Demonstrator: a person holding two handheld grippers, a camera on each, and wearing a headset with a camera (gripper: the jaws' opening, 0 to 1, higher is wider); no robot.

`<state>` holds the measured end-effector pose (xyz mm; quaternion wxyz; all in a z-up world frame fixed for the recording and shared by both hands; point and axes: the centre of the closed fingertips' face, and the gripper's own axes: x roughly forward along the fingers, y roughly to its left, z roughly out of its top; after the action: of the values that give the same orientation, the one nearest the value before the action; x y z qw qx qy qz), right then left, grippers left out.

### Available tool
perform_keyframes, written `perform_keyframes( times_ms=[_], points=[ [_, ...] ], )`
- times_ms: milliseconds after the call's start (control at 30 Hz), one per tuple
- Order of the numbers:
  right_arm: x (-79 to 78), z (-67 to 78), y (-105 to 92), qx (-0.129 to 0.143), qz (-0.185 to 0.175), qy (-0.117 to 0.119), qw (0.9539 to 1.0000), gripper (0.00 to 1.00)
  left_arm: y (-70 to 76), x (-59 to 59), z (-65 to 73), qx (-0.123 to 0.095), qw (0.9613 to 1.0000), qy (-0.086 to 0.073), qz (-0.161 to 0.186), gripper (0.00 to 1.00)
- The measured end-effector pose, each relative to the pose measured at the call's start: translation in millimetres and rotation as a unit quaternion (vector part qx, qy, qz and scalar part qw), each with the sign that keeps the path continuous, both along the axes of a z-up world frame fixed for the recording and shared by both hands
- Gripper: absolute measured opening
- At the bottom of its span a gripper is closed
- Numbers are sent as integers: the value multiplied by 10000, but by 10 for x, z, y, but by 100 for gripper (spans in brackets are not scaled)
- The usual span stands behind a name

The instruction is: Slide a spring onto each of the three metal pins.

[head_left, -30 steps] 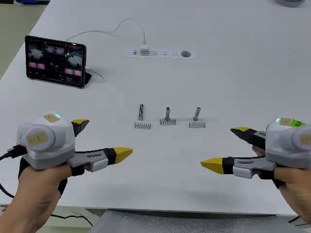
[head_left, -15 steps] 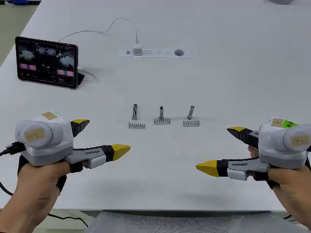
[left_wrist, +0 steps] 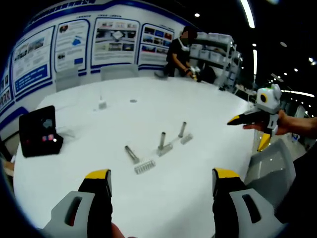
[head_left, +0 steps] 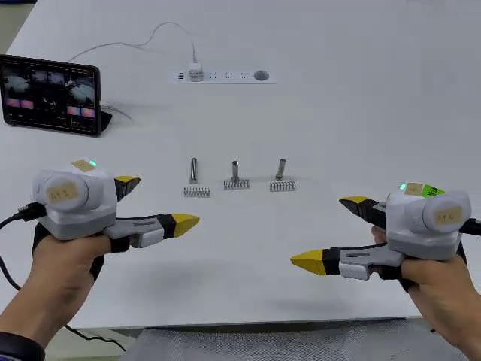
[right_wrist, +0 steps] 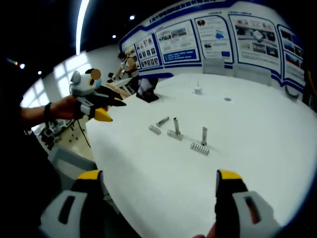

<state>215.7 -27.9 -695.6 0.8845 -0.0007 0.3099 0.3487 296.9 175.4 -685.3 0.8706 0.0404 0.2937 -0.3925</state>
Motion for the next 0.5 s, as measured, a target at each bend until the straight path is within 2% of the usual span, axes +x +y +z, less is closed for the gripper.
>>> perform_keyframes(
  times_ms=[167,367,500],
  points=[
    [-27,-25,16,-38,41,26,10000,95,-22,84,-54,45,10000,33,13,84],
    [-52,-63,31,-160,147,51,9998,95,-2,217,-131,-141,9994,174,247,80],
    [-55,-65,43,-87,120,68,9999,94,-22,288,-193,-200,9990,230,322,79]
  ],
)
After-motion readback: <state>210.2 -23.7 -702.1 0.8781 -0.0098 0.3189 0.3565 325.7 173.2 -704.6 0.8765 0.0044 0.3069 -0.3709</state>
